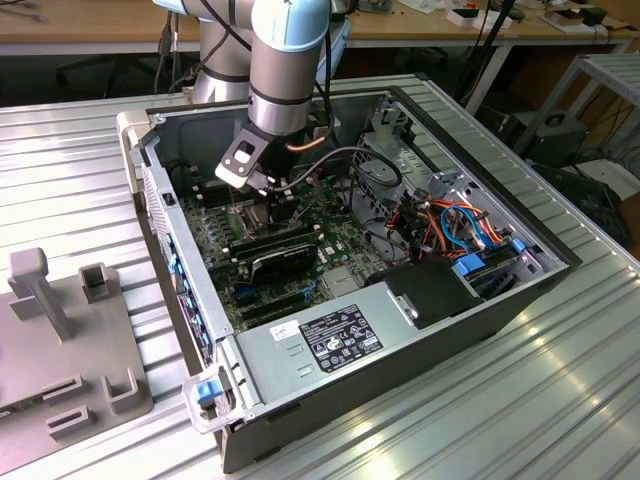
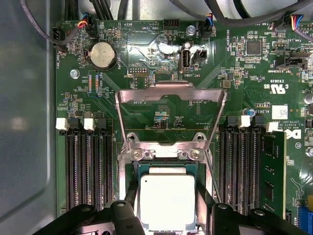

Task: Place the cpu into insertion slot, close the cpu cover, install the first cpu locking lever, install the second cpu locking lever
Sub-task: 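Place the cpu into insertion slot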

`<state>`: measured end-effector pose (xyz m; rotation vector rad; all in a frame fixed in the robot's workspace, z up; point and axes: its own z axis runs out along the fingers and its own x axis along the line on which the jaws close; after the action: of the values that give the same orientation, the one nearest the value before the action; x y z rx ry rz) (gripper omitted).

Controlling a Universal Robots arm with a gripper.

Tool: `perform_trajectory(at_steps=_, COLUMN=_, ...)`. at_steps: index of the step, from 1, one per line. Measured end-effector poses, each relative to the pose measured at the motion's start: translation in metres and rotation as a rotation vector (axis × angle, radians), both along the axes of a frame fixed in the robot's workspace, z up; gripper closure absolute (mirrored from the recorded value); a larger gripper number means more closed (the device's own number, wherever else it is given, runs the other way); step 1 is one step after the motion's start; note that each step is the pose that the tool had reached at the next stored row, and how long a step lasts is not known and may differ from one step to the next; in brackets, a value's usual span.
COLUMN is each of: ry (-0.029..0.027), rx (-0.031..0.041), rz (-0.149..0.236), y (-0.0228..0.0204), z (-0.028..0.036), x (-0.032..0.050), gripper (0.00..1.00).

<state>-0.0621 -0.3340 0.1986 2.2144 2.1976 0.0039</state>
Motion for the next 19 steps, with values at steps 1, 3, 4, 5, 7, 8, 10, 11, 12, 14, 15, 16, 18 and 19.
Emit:
perform_trajectory(at_steps=1, ry=-0.0001, rx=0.0000, rz=0.000, y=0.0000, z=0.0041, x=0.0000, gripper=0.45)
perform_trajectory(at_steps=3, ry=-0.0001, rx=0.0000, rz=0.000, y=0.0000, z=0.0085, x=0.0000, gripper=0.45)
perform_trajectory(at_steps=4, ry=0.0000, rx=0.0000, rz=0.000, y=0.0000, z=0.0086, x=0.0000, gripper=0.45)
perform_trajectory(at_steps=5, ry=-0.0001, rx=0.0000, rz=0.000, y=0.0000, z=0.0086, x=0.0000, gripper=0.45)
perform_trajectory(at_steps=7, ry=0.0004, rx=-0.0002, rz=0.000, y=0.0000, z=0.0085, x=-0.0003, gripper=0.45)
perform_trajectory(at_steps=8, ry=0.0004, rx=-0.0001, rz=0.000, y=0.0000, z=0.0084, x=-0.0004, gripper=0.45)
perform_trajectory(at_steps=10, ry=0.0004, rx=-0.0001, rz=0.000, y=0.0000, z=0.0082, x=-0.0004, gripper=0.45)
perform_trajectory(at_steps=11, ry=0.0004, rx=-0.0001, rz=0.000, y=0.0000, z=0.0082, x=-0.0004, gripper=0.45)
perform_trajectory(at_steps=12, ry=0.0004, rx=-0.0001, rz=0.000, y=0.0000, z=0.0082, x=-0.0004, gripper=0.45)
perform_trajectory(at_steps=14, ry=0.0003, rx=0.0001, rz=0.000, y=0.0000, z=0.0078, x=-0.0004, gripper=0.45)
perform_trajectory(at_steps=15, ry=0.0007, rx=0.0001, rz=0.001, y=0.0000, z=0.0074, x=-0.0004, gripper=0.45)
perform_trajectory(at_steps=16, ry=0.0010, rx=0.0001, rz=0.002, y=0.0000, z=0.0070, x=-0.0004, gripper=0.45)
perform_trajectory(at_steps=18, ry=0.0014, rx=-0.0002, rz=0.012, y=0.0000, z=0.0063, x=-0.0004, gripper=0.45)
perform_trajectory(at_steps=19, ry=0.0015, rx=-0.0002, rz=0.017, y=0.0000, z=0.0062, x=-0.0004, gripper=0.45)
